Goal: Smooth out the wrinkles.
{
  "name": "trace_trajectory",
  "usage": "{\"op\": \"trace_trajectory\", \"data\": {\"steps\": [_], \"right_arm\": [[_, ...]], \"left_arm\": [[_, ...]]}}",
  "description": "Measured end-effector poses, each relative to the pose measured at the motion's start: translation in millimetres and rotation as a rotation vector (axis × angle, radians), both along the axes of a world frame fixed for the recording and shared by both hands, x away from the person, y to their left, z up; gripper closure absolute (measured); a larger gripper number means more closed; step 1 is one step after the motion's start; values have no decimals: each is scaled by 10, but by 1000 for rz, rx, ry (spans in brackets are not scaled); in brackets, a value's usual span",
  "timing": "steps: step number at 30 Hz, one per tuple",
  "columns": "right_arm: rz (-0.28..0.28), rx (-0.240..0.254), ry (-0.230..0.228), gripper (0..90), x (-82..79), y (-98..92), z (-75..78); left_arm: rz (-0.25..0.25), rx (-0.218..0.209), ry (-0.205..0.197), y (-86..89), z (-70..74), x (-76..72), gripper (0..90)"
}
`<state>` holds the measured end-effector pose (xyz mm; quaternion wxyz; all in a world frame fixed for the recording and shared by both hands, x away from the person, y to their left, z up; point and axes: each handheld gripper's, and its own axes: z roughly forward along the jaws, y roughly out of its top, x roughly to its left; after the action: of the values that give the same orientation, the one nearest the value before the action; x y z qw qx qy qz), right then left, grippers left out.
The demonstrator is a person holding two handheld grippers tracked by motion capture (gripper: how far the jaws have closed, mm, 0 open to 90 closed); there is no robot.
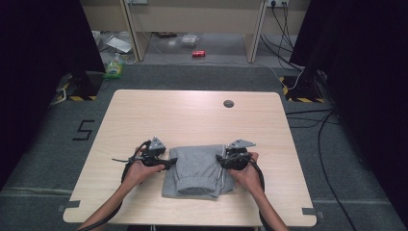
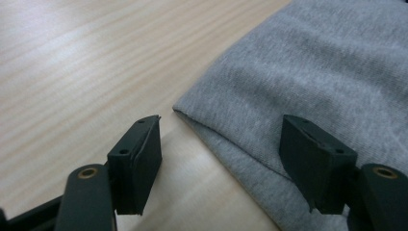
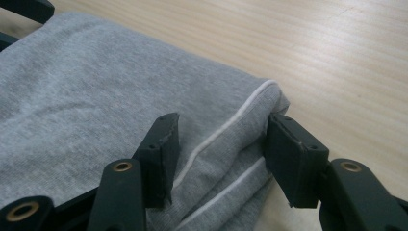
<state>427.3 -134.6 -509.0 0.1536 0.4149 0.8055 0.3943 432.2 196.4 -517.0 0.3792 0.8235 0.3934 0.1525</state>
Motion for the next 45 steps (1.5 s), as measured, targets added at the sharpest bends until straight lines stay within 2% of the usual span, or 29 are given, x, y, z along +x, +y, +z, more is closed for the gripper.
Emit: {"op": "trace_trajectory", "data": {"steps": [9,16,27,34,36,39,41,42,45], "right_arm": [[-20,-8,-2,470,327,23,5],[-31,-30,-11,471,497,60,8],[-51,-28,-16,473,660,82,2],[-61,-23,-13,471,695,91,0],[-63,-13,-14,463,693,86,-3],[-93,56,15,434,693,53,-1],[-124,65,23,377,688,24,12],[-138,54,31,371,684,4,17],[-146,92,47,371,657,-65,30]], "left_arm": [[34,-2,0,-19,1,272,312],[37,-9,-8,1,-8,422,312],[48,-18,-15,21,-18,566,312],[49,-18,-15,30,-19,588,311],[51,-21,-19,31,-23,584,311],[52,-25,-21,36,-27,578,311],[54,-25,-18,38,-24,580,311],[57,-23,-12,38,-18,579,311],[62,-40,18,54,4,580,310]]}}
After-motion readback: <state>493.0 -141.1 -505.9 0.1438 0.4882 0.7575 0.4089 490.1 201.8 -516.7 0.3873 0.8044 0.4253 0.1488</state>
